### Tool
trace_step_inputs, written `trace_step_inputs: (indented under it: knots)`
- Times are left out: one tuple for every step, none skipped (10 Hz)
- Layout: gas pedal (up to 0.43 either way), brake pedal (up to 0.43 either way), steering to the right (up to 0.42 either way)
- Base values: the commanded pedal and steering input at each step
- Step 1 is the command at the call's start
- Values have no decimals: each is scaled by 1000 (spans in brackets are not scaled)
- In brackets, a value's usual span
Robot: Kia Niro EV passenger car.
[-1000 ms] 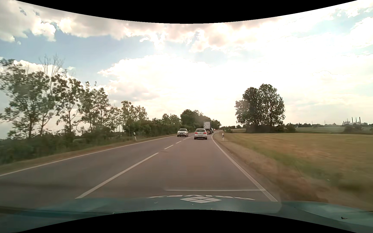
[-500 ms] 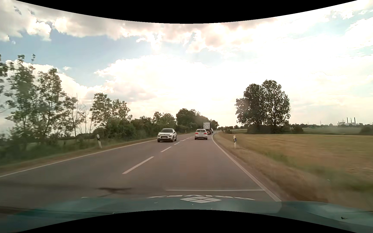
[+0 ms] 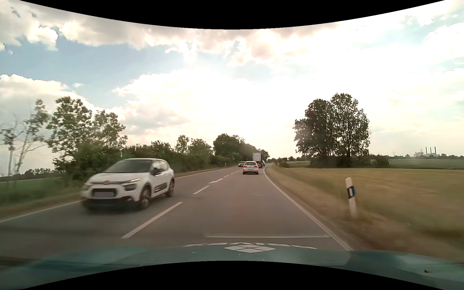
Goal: Follow the waypoints while adhering to traffic rules and regulations
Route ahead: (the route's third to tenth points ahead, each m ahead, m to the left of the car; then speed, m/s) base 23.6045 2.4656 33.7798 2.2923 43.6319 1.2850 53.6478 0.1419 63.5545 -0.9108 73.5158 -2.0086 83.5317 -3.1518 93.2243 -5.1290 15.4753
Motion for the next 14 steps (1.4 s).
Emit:
trace_step_inputs:
  knots:
    - [260,0,8]
    - [260,0,9]
    - [248,0,9]
    - [240,0,9]
    - [240,0,9]
    - [240,0,8]
    - [240,0,9]
    - [240,0,9]
    - [240,0,9]
    - [228,0,9]
    - [228,0,8]
    - [220,0,9]
    - [220,0,9]
    - [220,0,9]
